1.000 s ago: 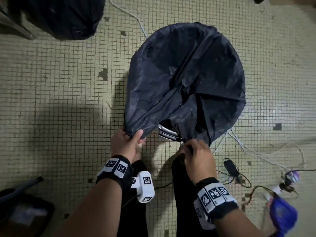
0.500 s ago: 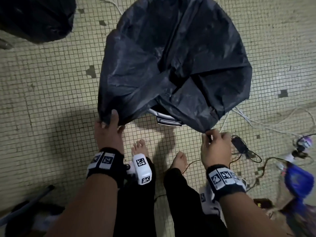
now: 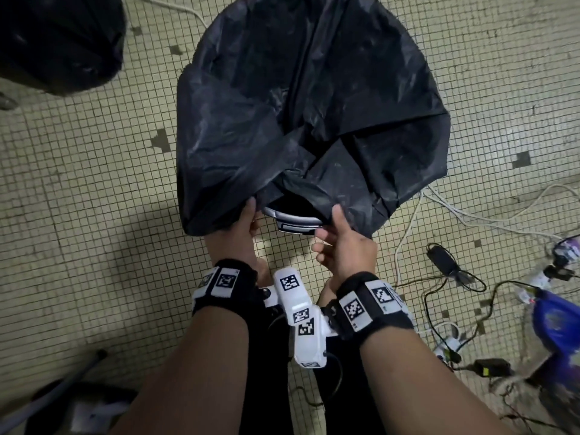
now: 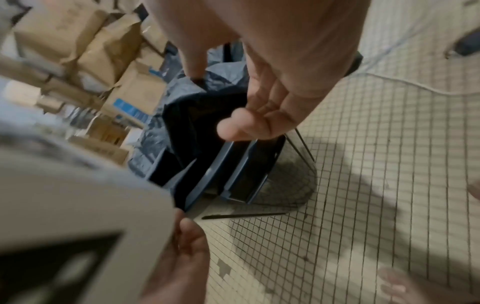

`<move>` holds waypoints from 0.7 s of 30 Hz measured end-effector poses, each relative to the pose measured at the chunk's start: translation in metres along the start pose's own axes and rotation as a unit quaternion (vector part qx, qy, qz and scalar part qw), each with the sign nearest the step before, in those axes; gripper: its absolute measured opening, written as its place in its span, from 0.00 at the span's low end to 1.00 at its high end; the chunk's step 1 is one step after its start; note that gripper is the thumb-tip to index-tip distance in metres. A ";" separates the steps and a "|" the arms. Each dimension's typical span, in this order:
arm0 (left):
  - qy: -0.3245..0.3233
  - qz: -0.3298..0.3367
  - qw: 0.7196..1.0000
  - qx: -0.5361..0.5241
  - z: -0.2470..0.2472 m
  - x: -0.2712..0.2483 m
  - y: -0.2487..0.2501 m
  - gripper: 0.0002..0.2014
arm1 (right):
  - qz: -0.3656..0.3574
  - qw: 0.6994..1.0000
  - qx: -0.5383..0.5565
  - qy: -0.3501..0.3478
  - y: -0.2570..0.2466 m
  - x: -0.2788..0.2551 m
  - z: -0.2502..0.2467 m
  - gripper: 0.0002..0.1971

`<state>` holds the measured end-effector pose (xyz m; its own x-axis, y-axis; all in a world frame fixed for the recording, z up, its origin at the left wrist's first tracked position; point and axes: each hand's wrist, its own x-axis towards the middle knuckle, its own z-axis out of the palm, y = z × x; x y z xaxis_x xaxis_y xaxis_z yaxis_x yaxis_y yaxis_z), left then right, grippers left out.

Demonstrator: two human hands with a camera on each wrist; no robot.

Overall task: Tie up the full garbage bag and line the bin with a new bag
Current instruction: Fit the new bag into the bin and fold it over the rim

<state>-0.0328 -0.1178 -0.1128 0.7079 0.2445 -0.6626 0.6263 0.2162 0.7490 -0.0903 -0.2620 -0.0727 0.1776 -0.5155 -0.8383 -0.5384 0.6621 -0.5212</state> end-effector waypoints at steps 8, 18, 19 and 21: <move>-0.012 0.017 0.997 0.080 -0.040 0.012 0.009 0.13 | -0.041 0.997 0.063 0.007 0.002 0.001 -0.036 0.09; -0.038 -0.053 0.997 -0.052 -0.068 -0.016 0.001 0.08 | 0.016 0.995 0.091 -0.032 0.021 -0.001 -0.057 0.12; -0.040 -0.054 0.996 -0.050 -0.067 -0.018 -0.002 0.08 | 0.040 0.992 0.102 -0.055 0.021 0.000 -0.055 0.17; -0.054 -0.047 0.997 -0.029 -0.064 -0.020 -0.004 0.08 | 0.050 0.986 0.126 -0.097 0.018 0.002 -0.053 0.14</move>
<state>-0.0703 -0.0629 -0.1025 0.6802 0.1185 -0.7234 0.6735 0.2885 0.6806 -0.1433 -0.2799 -0.0750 0.3018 -0.3424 -0.8898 -0.3440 0.8313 -0.4366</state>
